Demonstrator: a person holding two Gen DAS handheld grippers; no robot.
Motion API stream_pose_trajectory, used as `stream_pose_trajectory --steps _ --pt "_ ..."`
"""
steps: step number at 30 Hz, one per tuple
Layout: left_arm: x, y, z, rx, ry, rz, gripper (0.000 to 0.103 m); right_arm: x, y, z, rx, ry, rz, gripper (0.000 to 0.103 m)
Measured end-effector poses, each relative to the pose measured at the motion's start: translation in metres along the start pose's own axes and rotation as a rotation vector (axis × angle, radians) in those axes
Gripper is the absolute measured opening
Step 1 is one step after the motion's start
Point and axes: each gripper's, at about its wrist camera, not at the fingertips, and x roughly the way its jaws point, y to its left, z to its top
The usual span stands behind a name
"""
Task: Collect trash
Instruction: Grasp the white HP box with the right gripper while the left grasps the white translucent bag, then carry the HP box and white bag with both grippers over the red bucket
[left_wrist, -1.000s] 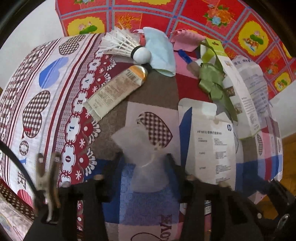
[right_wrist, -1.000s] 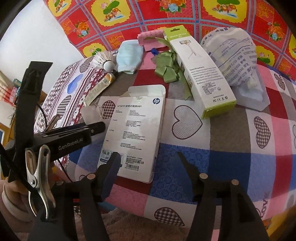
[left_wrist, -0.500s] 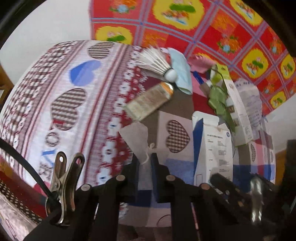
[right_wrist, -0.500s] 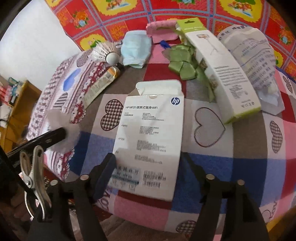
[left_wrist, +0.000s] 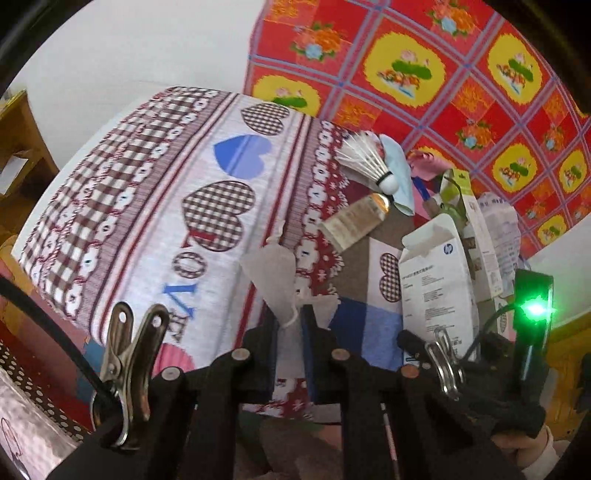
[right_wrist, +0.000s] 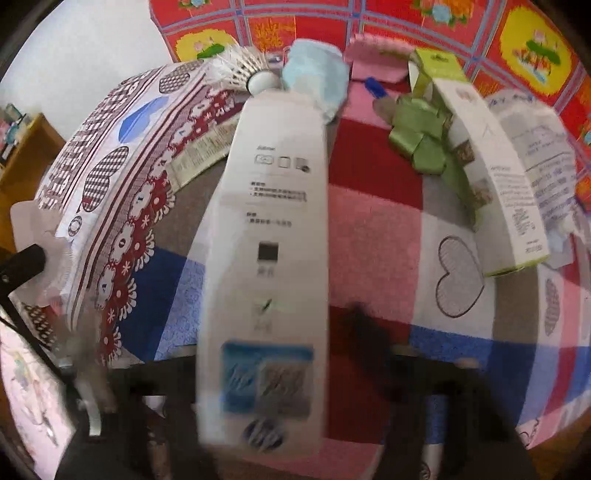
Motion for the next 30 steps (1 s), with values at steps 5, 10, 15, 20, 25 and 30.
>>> stream_pose_trajectory --steps 5,10,15,20,25,30 --pt "-0.015 0.02 -0.003 -0.028 -0.027 -0.008 0.012 -0.01 0.013 0.002 -0.015 -0.021 0.027 0.032" --pt "-0.037 0.043 -0.005 -0.06 -0.07 -0.011 0.012 -0.036 0.039 0.007 -0.045 -0.089 0.063 0.032" --pt "-0.057 0.07 -0.011 -0.101 -0.108 -0.008 0.012 -0.058 0.083 0.011 -0.112 -0.144 0.123 0.032" --pt "-0.076 0.103 -0.019 -0.144 -0.133 -0.001 0.012 -0.065 0.135 0.005 -0.176 -0.152 0.181 0.032" --pt "-0.096 0.134 -0.027 -0.161 -0.161 0.012 0.012 -0.068 0.185 -0.003 -0.224 -0.147 0.229 0.032" --pt "-0.114 0.169 -0.035 -0.178 -0.184 0.032 0.012 -0.07 0.223 -0.009 -0.261 -0.149 0.265 0.032"
